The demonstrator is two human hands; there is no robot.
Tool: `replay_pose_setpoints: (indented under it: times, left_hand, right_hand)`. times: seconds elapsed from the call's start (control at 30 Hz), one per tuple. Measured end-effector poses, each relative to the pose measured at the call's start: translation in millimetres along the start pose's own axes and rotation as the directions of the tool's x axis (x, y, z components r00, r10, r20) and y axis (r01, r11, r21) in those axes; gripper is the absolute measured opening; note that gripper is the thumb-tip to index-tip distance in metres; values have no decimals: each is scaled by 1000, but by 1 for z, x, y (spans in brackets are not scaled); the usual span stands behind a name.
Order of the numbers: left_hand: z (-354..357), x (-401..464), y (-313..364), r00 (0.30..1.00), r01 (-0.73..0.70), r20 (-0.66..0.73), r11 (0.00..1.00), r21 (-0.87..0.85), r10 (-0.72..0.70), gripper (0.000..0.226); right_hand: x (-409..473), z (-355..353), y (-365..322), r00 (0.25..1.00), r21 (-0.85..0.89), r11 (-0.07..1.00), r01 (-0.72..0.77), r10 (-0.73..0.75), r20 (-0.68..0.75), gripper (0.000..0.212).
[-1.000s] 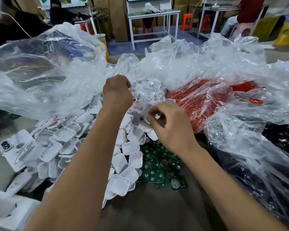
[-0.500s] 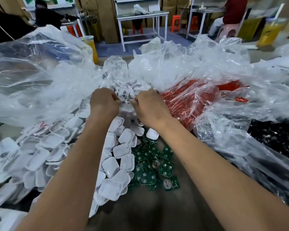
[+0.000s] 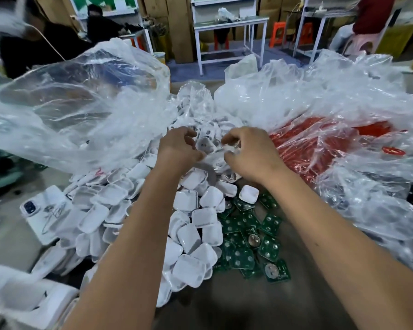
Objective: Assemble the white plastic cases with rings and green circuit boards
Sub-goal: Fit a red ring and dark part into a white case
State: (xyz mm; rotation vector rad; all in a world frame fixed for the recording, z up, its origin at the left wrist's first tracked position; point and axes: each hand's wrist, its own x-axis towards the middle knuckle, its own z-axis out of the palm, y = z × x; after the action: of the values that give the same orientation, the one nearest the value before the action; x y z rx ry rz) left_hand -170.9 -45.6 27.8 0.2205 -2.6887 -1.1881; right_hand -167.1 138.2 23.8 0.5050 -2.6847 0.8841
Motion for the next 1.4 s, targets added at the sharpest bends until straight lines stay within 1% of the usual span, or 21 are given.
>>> replay_pose_setpoints:
  times: [0.07, 0.13, 0.2, 0.3, 0.33, 0.43, 0.53, 0.6, 0.7, 0.77, 0.83, 0.9, 0.97, 1.03, 1.07, 1.17, 1.27, 1.33, 1.4]
  left_hand:
    - [1, 2, 3, 1000, -4, 24, 1000, 4, 4, 55]
    - [3, 4, 5, 999, -18, 31, 1000, 6, 18, 48]
    - [6, 3, 7, 999, -33, 7, 999, 2, 33, 43]
    - [11, 1, 5, 998, -46, -54, 999, -2, 45, 31]
    - [12, 0, 4, 996, -50, -72, 999, -4, 49, 27]
    - [13, 0, 0, 994, -63, -93, 998, -31, 60, 23]
    - [12, -2, 0, 997, -23, -73, 994, -107, 15, 19]
    - [11, -4, 0, 995, -29, -102, 994, -106, 18, 11]
    - [3, -11, 4, 973, -109, -214, 988, -106, 84, 6]
    - [0, -15, 11, 955, -155, -272, 979, -132, 114, 6]
    - [1, -20, 20, 950, -151, -295, 978, -146, 102, 8]
    - [8, -27, 30, 958, -133, -274, 975, -179, 81, 9]
    - [21, -35, 40, 982, -104, -183, 956, -274, 55, 6]
    - [37, -45, 52, 997, -62, -70, 934, -352, 39, 3]
    - [46, -50, 58, 999, -43, -26, 925, -377, 36, 6]
    - [70, -64, 73, 999, 4, 43, 887, -462, 17, 11]
    - [91, -81, 82, 999, 19, 52, 842, -540, 10, 7]
    - [100, -92, 89, 999, 23, 51, 789, -614, 11, 14]
    - [106, -96, 93, 999, 33, 43, 745, -666, -6, 22]
  right_hand:
    - [10, 2, -6, 997, 26, 1000, 9, -7, -80, 18]
    - [24, 5, -11, 993, 1, 1000, 7, -7, -117, 20]
    - [36, 9, -13, 997, -44, 998, 33, -36, -75, 23]
    - [47, 16, -14, 990, -123, 986, 110, -98, 97, 27]
    - [49, 17, -13, 987, -130, 984, 118, -102, 122, 25]
    - [49, 18, -9, 988, -84, 990, 115, -106, 113, 18]
    - [48, 20, -6, 984, -102, 983, 156, -145, 105, 15]
    - [47, 19, -7, 982, -71, 981, 183, -179, 66, 15]
    - [42, 13, -17, 976, 23, 977, 212, -211, -48, 14]
    - [36, 9, -27, 974, 145, 969, 202, -183, -130, 10]
    - [29, 6, -32, 979, 247, 959, 139, -97, -178, 10]
    - [20, 1, -28, 979, 290, 956, 48, 12, -203, 13]
    - [9, -8, -17, 973, 294, 956, -21, 87, -214, 11]
    - [-3, -22, -5, 966, 263, 961, -81, 141, -218, 6]
    - [-9, -30, 1, 960, 240, 963, -120, 174, -217, 4]
    - [-24, -50, 16, 947, 173, 958, -228, 260, -190, 5]
    - [-38, -67, 24, 954, 44, 965, -260, 264, -141, 8]
    - [-45, -76, 26, 956, -30, 965, -260, 253, -149, 8]
    - [-49, -82, 27, 955, -33, 968, -249, 239, -178, 8]
